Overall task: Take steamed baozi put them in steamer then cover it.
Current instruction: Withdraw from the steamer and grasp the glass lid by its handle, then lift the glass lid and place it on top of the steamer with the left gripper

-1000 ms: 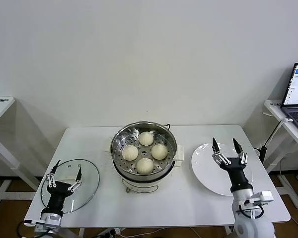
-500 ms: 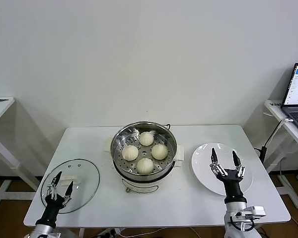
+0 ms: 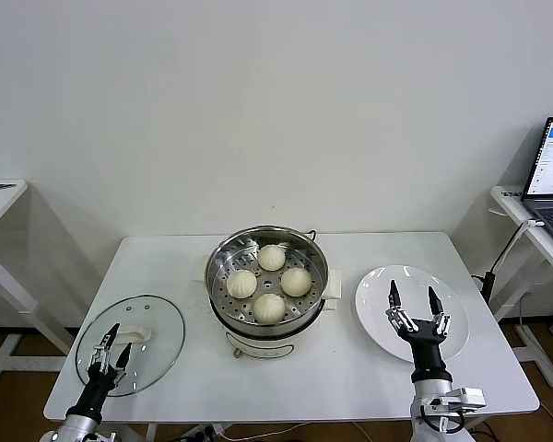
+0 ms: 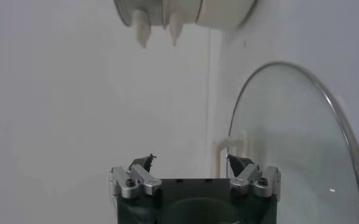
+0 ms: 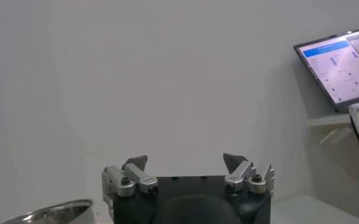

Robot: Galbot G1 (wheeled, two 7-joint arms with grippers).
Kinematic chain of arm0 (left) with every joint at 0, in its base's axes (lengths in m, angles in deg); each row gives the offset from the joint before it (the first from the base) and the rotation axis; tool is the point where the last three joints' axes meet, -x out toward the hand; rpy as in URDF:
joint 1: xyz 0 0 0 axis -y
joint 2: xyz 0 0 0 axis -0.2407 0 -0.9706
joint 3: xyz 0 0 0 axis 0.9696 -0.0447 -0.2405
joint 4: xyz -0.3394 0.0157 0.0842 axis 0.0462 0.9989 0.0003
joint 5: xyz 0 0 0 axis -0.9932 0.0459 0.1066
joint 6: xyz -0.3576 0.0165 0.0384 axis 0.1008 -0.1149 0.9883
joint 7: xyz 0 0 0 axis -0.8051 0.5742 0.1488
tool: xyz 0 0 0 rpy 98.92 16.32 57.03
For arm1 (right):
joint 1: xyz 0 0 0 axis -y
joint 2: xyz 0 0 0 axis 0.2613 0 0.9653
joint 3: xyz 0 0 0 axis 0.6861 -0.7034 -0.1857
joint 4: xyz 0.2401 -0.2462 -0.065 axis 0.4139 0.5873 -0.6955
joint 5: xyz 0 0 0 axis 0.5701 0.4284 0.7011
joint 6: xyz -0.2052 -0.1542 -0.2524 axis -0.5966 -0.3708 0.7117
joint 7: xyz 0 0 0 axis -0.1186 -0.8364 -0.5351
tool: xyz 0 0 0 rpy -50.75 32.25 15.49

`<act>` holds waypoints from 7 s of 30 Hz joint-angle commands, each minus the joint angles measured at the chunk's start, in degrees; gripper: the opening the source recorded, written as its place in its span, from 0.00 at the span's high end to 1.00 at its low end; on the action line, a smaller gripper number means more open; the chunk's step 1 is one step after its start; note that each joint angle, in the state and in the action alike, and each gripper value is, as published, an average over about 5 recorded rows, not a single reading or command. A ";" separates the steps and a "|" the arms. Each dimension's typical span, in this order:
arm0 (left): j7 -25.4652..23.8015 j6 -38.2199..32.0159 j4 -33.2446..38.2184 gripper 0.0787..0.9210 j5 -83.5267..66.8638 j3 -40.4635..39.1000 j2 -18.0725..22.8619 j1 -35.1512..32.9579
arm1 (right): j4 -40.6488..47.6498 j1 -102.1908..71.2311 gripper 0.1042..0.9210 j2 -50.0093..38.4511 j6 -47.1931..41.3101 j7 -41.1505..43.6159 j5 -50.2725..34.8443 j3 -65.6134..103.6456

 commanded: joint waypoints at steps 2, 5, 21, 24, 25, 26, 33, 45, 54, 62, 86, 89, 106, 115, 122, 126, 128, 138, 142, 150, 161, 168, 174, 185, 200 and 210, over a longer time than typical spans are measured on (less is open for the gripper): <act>0.84 1.94 -3.34 0.12 3.88 0.08 -0.17 4.56 | 0.82 -0.18 0.12 0.46 0.64 -0.02 0.65 -0.17; 0.73 2.46 -3.77 0.12 3.89 -0.19 -0.12 5.50 | 1.31 -0.15 0.12 0.36 0.91 0.04 1.02 -0.24; 0.75 4.61 -8.11 0.12 5.05 -1.72 0.32 11.08 | 3.03 -0.03 0.12 0.31 1.86 0.36 2.29 -0.71; 0.95 4.94 -9.37 0.12 5.33 -2.04 0.33 11.57 | 3.28 -0.02 0.12 0.31 2.02 0.49 2.51 -0.78; 1.02 4.97 -9.78 0.12 5.43 -2.10 0.35 11.69 | 3.38 -0.01 0.12 0.31 2.09 0.53 2.57 -0.81; 1.13 5.01 -10.20 0.12 5.56 -2.12 0.40 11.80 | 3.52 -0.01 0.12 0.31 2.15 0.56 2.63 -0.84; 1.37 5.14 -11.28 0.33 6.08 -2.08 0.69 12.03 | 4.34 0.18 0.12 0.36 2.50 0.63 2.91 -1.12; 1.31 4.96 -5.07 0.77 6.31 -1.55 1.57 9.59 | 5.64 1.34 0.12 0.39 3.05 0.59 2.99 -1.37; 0.06 6.33 11.59 0.87 2.73 1.63 1.19 3.38 | 6.12 2.45 0.12 0.31 2.97 0.52 2.83 -1.94; -15.15 21.55 32.64 0.87 -13.27 -0.71 -6.79 -2.59 | 5.85 2.66 0.12 -0.23 2.96 0.53 2.48 -1.76; -34.47 53.45 33.91 0.87 -0.70 -47.88 -12.03 23.50 | 4.87 1.48 0.12 1.76 3.26 0.66 3.09 1.52; -34.48 53.62 30.54 0.87 1.32 -51.03 -9.67 26.40 | 4.79 1.12 0.12 2.08 3.31 0.66 3.35 1.94; -35.44 56.24 17.82 0.87 6.40 -57.26 0.99 34.60 | 5.95 1.05 0.12 2.91 3.25 0.45 4.65 2.64; -34.91 56.00 15.86 0.87 6.51 -56.91 3.44 34.08 | 6.48 1.57 0.12 3.03 3.18 0.42 4.92 2.40; -34.31 55.76 14.97 0.87 6.32 -56.11 3.58 33.33 | 6.88 1.71 0.12 2.85 3.26 0.47 4.89 2.37; -34.04 55.75 14.93 0.87 6.22 -55.95 3.61 32.66 | 7.00 1.90 0.12 2.87 3.25 0.48 4.94 2.14; -33.94 55.71 14.96 0.87 6.13 -55.85 3.69 32.44 | 7.06 2.02 0.12 2.92 3.26 0.48 5.03 1.96; -33.22 55.40 14.68 0.87 5.94 -55.70 4.04 31.35 | 7.53 1.89 0.12 2.88 3.60 0.58 5.43 1.78; -32.95 55.27 14.35 0.87 5.96 -55.55 4.30 31.29 | 7.43 1.86 0.12 2.87 3.61 0.59 5.49 1.79; -32.75 55.16 14.04 0.87 5.95 -55.18 4.23 31.24 | 7.69 2.04 0.12 2.76 3.64 0.64 5.53 1.68; -32.25 54.82 13.43 0.87 6.14 -54.73 4.23 31.09 | 8.08 2.63 0.12 2.66 3.56 0.69 5.50 1.45; -32.15 54.57 13.02 0.87 6.16 -54.42 4.09 31.13 | 8.24 2.71 0.12 2.65 3.64 0.79 5.51 1.37; -32.02 54.28 13.42 0.87 6.32 -54.34 3.97 30.97 | 8.45 2.83 0.12 2.59 3.67 0.80 5.54 1.36; -31.63 52.32 13.88 0.82 7.98 -53.49 3.72 29.61 | 8.72 2.90 0.12 2.52 3.85 0.85 5.58 1.39; -29.69 52.47 26.73 0.32 6.76 -54.65 -0.77 21.67 | 9.76 3.07 0.12 1.87 4.39 0.88 5.46 1.79; -22.92 50.48 41.59 0.12 -0.85 -49.26 -3.29 11.42 | 10.40 3.70 0.12 1.35 4.28 0.88 5.43 1.19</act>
